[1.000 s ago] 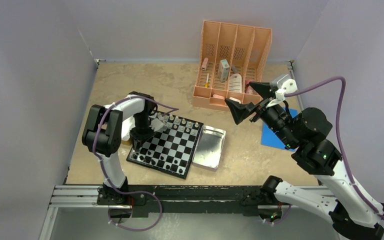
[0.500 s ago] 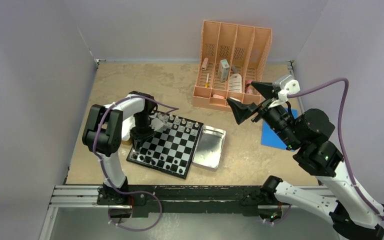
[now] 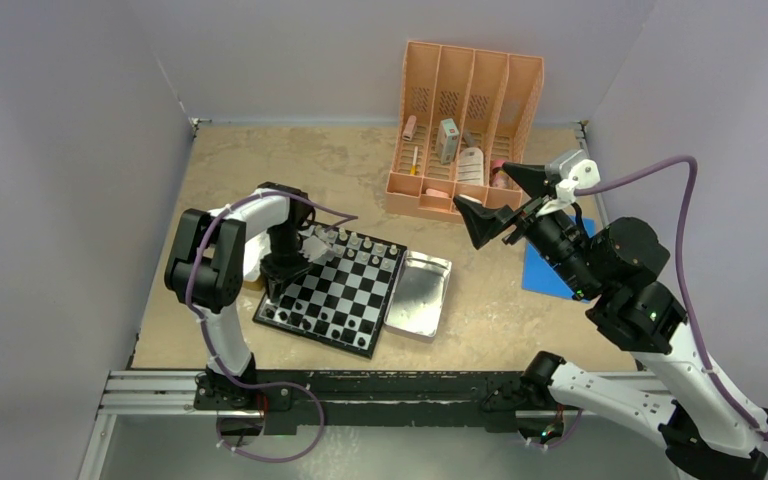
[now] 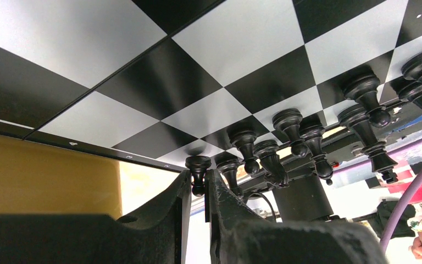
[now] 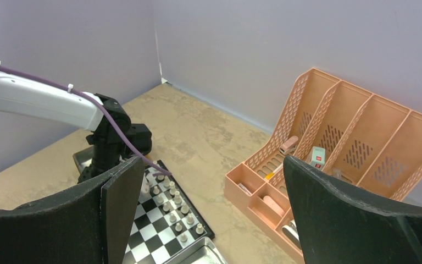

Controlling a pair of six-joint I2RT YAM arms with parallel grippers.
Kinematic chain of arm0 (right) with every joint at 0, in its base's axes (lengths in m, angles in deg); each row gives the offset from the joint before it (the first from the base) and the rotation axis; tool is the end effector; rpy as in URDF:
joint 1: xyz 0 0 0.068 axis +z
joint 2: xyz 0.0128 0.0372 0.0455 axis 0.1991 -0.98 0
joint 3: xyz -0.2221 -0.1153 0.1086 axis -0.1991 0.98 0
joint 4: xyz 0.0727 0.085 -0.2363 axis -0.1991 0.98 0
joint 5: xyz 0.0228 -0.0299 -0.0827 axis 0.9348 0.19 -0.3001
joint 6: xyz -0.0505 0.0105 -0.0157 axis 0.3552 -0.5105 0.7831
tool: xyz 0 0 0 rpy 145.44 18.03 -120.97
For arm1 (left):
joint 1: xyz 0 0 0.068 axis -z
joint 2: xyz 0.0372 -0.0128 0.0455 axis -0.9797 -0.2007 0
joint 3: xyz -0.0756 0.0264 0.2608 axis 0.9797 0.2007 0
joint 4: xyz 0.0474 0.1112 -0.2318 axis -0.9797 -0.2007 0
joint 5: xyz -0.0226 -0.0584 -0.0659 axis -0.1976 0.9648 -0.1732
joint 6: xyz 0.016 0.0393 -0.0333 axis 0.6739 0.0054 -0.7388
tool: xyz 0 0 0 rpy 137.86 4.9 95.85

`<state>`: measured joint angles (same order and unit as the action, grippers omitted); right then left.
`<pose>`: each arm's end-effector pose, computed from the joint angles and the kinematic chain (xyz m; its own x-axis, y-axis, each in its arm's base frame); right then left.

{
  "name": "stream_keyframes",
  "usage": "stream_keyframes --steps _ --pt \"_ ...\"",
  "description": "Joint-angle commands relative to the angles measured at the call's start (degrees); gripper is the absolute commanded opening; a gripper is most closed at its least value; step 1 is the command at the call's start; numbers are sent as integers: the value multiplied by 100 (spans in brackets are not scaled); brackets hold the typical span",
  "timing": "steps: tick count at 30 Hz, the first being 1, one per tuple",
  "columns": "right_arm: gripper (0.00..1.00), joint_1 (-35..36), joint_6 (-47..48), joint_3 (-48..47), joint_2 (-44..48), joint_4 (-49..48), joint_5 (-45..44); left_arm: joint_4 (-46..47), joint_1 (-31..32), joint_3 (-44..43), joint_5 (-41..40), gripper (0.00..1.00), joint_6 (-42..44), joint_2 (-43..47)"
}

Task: Set up the chess pieces on the board
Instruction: Place the chess piece on the chessboard.

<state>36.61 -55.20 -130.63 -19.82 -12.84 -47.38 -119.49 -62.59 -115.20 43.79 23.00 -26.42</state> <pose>0.0887 0.0875 0.4939 0.2217 0.1576 -0.9623 -0.5745 0.8185 0.0017 0.2787 -0.0805 0.1585 -0.6428 0.7112 0.2848 0.6806 0.7008 -0.2139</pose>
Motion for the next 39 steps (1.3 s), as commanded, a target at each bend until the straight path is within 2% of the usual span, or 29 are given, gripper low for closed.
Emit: stream_keyframes --steps 1,27,39 --pt "99 24 45 -65 76 -159 -107 36 16 -99 130 15 26 74" --pt "99 24 36 -103 92 -206 -229 -15 16 -95 137 18 42 146" --pt "99 24 27 -81 103 -219 -247 -68 16 -15 136 14 29 220"
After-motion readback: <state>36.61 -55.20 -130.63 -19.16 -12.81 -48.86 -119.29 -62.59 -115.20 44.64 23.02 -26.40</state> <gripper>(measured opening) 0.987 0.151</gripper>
